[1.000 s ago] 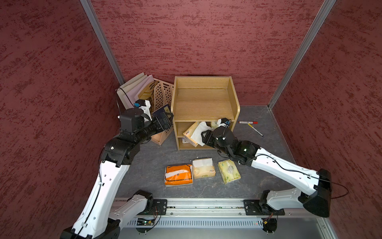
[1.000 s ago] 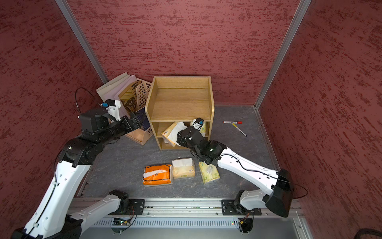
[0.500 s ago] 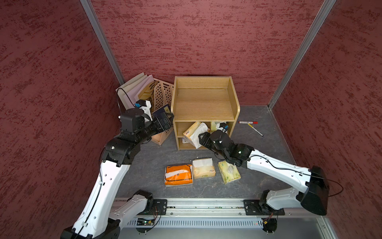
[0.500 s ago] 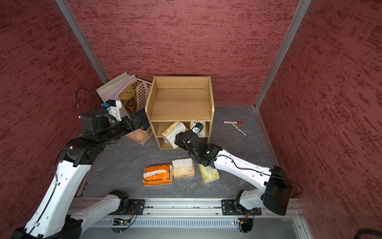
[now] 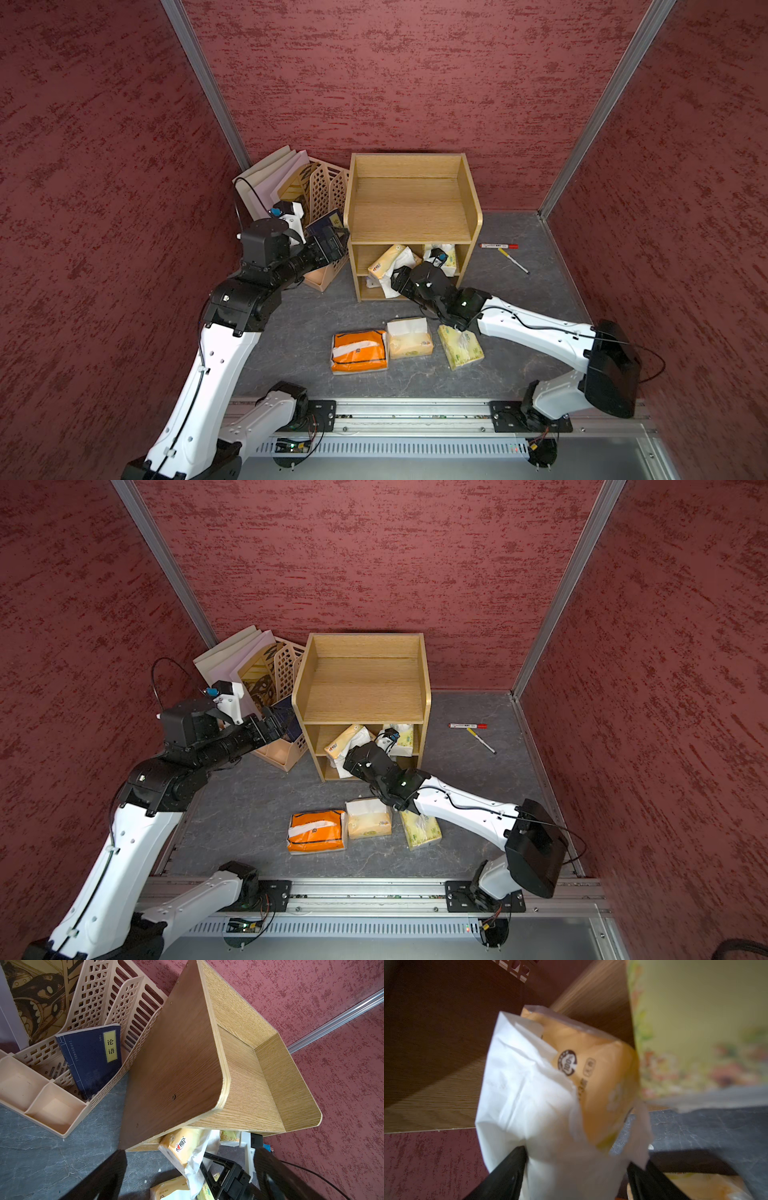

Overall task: Remove the tissue boxes from the shelf
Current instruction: Pick up a box of tissues from the shelf.

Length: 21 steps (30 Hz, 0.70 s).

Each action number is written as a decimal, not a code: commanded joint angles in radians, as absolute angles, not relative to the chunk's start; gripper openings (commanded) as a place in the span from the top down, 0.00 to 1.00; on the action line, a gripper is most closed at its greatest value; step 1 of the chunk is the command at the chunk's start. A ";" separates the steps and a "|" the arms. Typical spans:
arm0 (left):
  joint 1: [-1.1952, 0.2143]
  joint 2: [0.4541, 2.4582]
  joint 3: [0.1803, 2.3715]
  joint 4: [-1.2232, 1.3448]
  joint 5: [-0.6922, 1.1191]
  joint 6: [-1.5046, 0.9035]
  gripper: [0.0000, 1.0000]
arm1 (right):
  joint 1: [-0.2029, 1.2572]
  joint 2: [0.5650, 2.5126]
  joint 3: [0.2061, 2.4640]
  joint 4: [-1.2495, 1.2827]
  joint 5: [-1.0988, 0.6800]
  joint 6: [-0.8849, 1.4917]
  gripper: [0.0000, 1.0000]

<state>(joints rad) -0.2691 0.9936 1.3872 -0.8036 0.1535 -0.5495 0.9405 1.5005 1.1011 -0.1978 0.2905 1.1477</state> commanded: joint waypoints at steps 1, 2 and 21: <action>-0.264 0.992 1.391 -0.782 0.164 -0.548 0.00 | 0.933 1.526 1.144 -0.179 0.296 1.143 0.24; -0.263 0.993 1.392 -0.782 0.167 -0.549 0.00 | 0.933 1.531 1.147 -0.177 0.299 1.142 0.26; -0.255 0.995 1.412 -0.795 0.158 -0.530 0.00 | 0.927 1.502 1.149 -0.162 0.330 1.104 1.00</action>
<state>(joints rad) -0.2653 0.9955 1.3876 -0.8032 0.1562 -0.5480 0.9340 1.5295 1.1374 -0.1413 0.3023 1.1355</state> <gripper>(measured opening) 0.996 0.076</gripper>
